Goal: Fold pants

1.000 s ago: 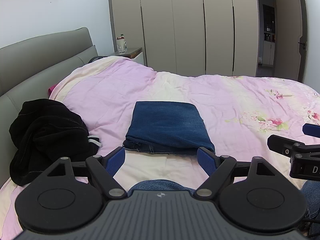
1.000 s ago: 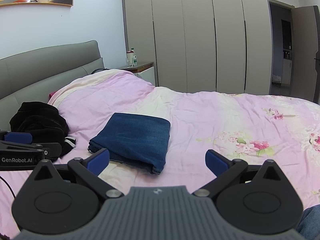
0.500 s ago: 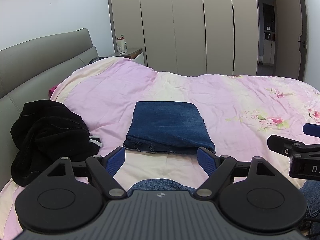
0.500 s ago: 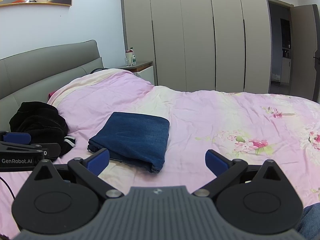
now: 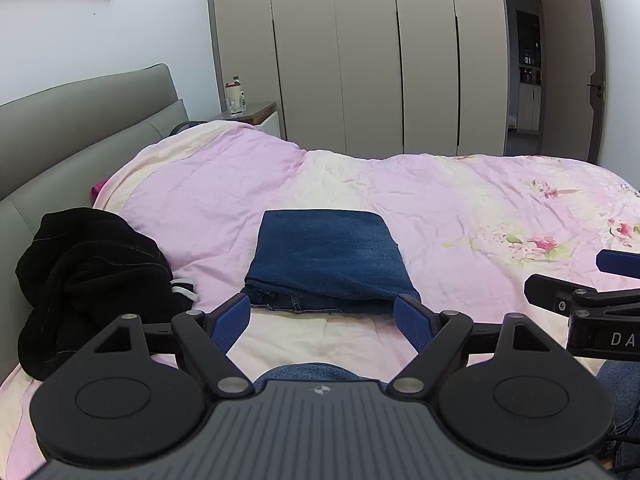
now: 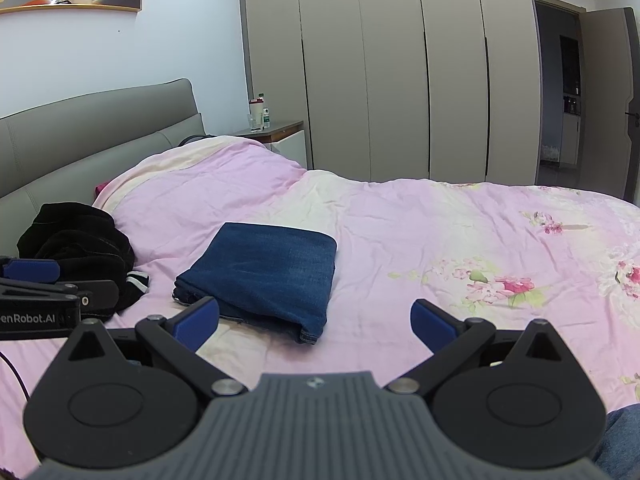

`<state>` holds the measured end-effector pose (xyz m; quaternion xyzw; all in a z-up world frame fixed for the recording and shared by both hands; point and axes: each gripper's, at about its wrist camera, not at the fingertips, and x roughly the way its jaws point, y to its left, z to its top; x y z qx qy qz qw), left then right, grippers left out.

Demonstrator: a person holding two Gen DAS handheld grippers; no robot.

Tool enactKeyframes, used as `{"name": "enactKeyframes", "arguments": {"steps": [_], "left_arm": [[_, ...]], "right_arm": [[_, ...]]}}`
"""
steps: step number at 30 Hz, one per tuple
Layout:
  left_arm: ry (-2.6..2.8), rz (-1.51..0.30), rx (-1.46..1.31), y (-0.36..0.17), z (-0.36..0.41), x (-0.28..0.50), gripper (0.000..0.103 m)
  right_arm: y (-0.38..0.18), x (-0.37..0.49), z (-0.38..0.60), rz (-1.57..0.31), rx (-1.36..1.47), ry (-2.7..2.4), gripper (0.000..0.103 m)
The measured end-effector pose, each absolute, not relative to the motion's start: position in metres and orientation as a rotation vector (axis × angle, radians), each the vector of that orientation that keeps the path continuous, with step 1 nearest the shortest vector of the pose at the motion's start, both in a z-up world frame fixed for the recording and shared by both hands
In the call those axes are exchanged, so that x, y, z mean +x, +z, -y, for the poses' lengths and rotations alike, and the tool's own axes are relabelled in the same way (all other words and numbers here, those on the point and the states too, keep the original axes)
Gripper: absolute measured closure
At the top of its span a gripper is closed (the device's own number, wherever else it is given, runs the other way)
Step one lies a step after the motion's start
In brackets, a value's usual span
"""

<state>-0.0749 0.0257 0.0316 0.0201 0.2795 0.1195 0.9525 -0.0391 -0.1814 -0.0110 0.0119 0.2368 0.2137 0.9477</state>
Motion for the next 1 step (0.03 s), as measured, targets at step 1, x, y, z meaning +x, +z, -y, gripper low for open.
{"name": "enactKeyframes", "arguments": {"steps": [1], "left_arm": [[0.243, -0.57, 0.043, 0.0316, -0.0252, -0.075, 0.008]], "right_arm": [[-0.0111, -0.0392, 0.1815, -0.483, 0.024, 0.435, 0.005]]}}
